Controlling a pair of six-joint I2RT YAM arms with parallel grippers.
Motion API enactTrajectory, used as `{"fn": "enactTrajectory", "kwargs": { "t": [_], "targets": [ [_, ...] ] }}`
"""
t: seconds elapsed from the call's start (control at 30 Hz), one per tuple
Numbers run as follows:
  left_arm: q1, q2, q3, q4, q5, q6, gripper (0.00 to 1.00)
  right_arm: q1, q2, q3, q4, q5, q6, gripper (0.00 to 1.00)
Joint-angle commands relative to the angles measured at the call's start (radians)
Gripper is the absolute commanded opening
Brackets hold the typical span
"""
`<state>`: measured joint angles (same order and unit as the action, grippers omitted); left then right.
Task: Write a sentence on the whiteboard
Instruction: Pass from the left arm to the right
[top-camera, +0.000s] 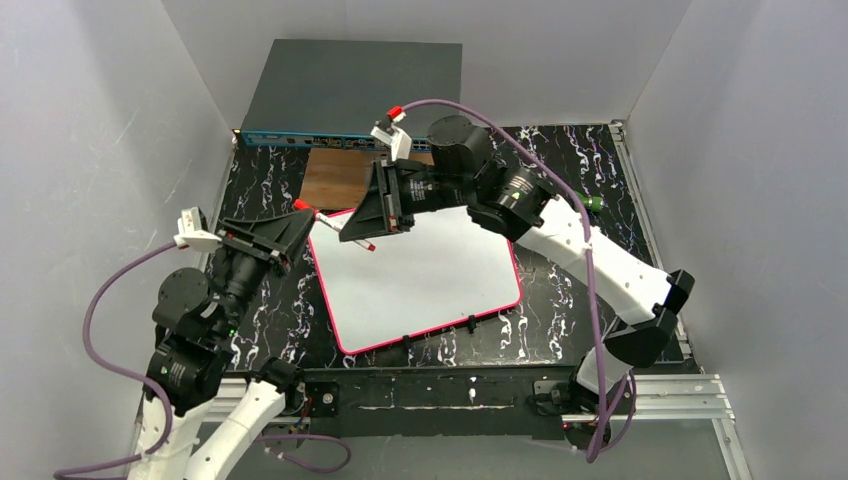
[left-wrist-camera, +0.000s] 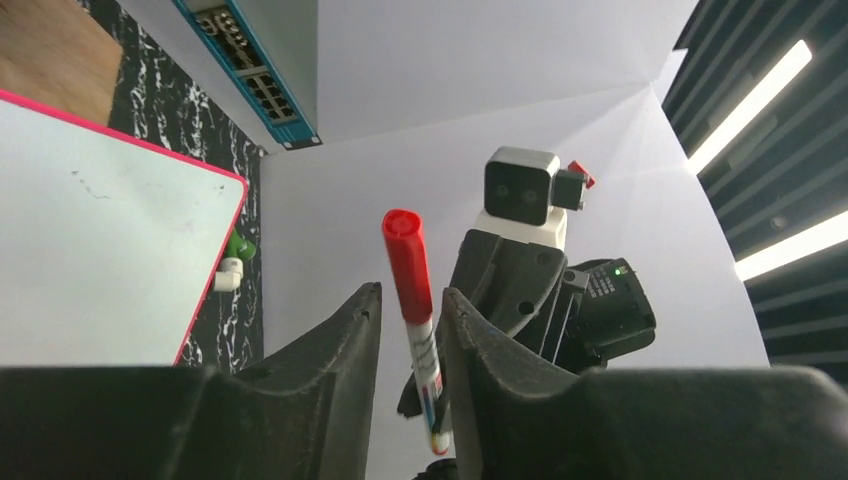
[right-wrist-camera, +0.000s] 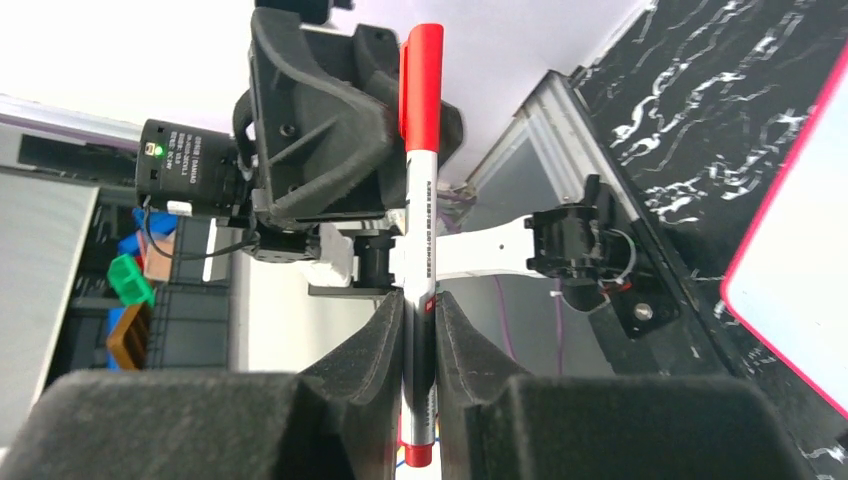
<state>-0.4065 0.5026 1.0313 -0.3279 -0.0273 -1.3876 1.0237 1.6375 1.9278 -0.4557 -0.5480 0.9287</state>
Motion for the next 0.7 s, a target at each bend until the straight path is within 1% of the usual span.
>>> {"fn": "enactTrajectory", "kwargs": {
  "t": [0.0,0.07,0.13,0.17,0.23,0.3,0.43,0.5,0.6,0.67],
  "targets": [
    [0.001,-0.051,0.027,-0.144,-0.068,0.111,0.34,-0.018,-0.095,-0.017,-0.073,0.062,-0.063,0.01],
    [0.001,-0.064,0.020,-0.164,-0.080,0.154,0.43,-0.023,-0.114,-0.034,-0.074,0.071,-0.067,0.01],
    [0.001,-0.073,0.025,-0.192,-0.110,0.198,0.59,-0.028,-0.126,-0.036,-0.091,0.076,-0.076,0.01],
    [0.001,-0.075,0.031,-0.199,-0.128,0.226,0.63,-0.031,-0.130,-0.031,-0.106,0.080,-0.083,0.01],
    [0.001,-0.078,0.046,-0.205,-0.162,0.330,0.74,-0.034,-0.135,-0.015,-0.141,0.091,-0.101,0.01],
    [0.001,-0.071,0.067,-0.207,-0.190,0.455,0.82,-0.037,-0.141,-0.005,-0.175,0.103,-0.120,0.01],
    [0.001,-0.039,0.105,-0.228,-0.246,0.752,0.89,-0.044,-0.160,-0.007,-0.216,0.120,-0.140,0.01],
    [0.001,-0.037,0.085,-0.226,-0.298,0.888,0.90,-0.043,-0.173,-0.016,-0.231,0.132,-0.150,0.01],
    [0.001,-0.038,-0.005,-0.202,-0.486,1.062,0.90,-0.045,-0.197,-0.043,-0.250,0.154,-0.162,0.01],
    [0.001,-0.038,-0.098,-0.148,-0.586,1.156,0.93,-0.045,-0.214,-0.064,-0.254,0.163,-0.168,0.01]
  ]
}}
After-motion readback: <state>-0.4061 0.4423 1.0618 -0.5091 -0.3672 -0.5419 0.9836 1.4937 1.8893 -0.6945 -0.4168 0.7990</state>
